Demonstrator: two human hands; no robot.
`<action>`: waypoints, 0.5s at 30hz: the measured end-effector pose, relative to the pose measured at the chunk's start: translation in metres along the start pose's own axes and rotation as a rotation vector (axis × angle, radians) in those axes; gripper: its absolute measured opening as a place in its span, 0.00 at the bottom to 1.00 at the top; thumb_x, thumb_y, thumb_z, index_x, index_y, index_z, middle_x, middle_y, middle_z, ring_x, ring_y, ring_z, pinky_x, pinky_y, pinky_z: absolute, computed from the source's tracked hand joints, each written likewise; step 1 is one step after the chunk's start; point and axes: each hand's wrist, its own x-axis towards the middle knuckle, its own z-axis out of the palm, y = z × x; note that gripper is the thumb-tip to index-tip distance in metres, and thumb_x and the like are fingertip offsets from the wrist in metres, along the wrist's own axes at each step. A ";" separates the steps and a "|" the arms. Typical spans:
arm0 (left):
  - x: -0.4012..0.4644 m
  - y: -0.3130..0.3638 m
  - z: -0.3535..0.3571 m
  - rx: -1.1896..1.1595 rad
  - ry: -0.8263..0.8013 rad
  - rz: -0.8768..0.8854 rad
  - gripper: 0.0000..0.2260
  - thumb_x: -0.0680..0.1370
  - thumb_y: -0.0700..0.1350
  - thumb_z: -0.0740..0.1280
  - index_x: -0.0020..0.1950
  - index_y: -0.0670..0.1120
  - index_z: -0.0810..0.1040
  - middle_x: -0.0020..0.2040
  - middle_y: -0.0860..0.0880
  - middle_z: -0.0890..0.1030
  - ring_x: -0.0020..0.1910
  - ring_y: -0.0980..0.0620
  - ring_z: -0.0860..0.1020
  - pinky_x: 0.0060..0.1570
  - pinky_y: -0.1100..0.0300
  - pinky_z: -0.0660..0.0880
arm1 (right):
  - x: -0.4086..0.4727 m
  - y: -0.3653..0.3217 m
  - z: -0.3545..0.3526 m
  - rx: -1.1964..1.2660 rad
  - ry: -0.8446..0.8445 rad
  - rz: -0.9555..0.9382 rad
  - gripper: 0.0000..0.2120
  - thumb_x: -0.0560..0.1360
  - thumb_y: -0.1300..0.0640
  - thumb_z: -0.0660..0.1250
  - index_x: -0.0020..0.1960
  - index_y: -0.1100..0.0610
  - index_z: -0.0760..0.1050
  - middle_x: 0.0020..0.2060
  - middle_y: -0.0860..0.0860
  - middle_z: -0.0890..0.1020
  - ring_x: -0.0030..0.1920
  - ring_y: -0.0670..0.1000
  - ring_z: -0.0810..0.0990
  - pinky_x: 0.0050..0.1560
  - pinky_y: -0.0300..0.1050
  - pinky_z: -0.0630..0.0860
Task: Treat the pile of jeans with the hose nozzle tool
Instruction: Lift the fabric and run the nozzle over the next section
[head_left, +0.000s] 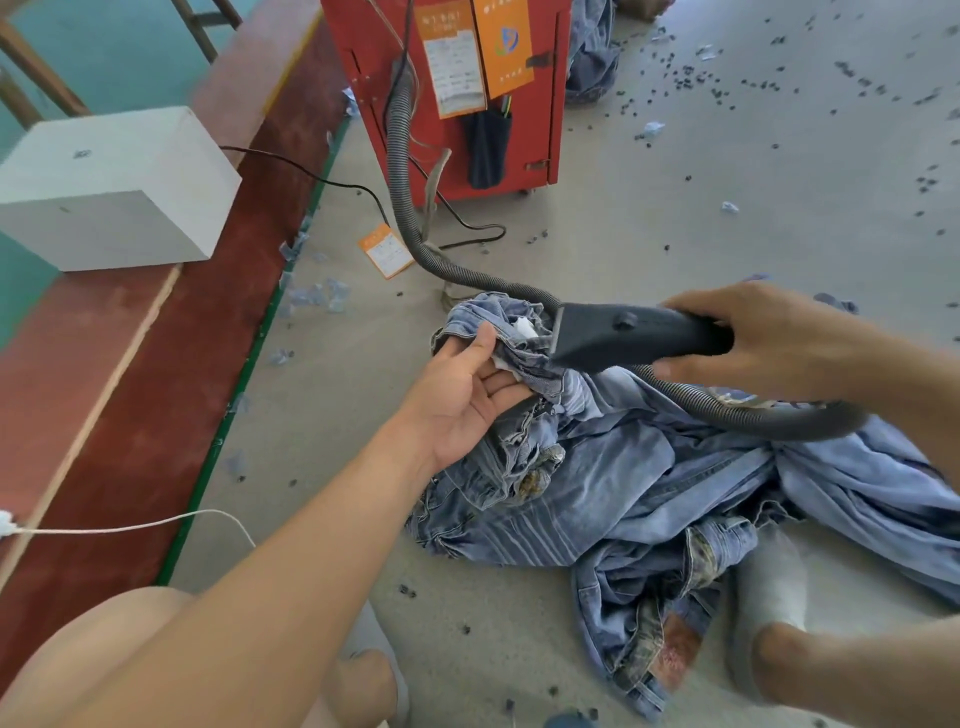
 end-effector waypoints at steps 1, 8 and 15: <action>-0.001 -0.003 0.000 0.002 -0.018 -0.017 0.10 0.87 0.45 0.59 0.63 0.41 0.73 0.56 0.35 0.85 0.51 0.38 0.86 0.46 0.46 0.84 | 0.000 -0.007 0.005 -0.002 -0.050 -0.020 0.06 0.76 0.46 0.73 0.51 0.39 0.79 0.35 0.38 0.82 0.34 0.41 0.80 0.33 0.37 0.70; -0.004 -0.004 0.000 0.027 -0.045 -0.086 0.26 0.85 0.59 0.55 0.71 0.41 0.75 0.65 0.35 0.81 0.64 0.37 0.81 0.64 0.42 0.78 | 0.015 -0.022 0.012 0.047 0.153 -0.041 0.09 0.75 0.43 0.71 0.53 0.45 0.80 0.32 0.44 0.82 0.34 0.40 0.79 0.33 0.39 0.70; -0.004 -0.004 -0.009 0.032 -0.013 0.017 0.13 0.81 0.30 0.62 0.62 0.43 0.77 0.51 0.41 0.84 0.45 0.45 0.85 0.50 0.52 0.85 | 0.003 0.001 -0.006 -0.064 -0.123 0.032 0.08 0.74 0.50 0.75 0.51 0.41 0.80 0.34 0.39 0.81 0.34 0.40 0.79 0.35 0.34 0.71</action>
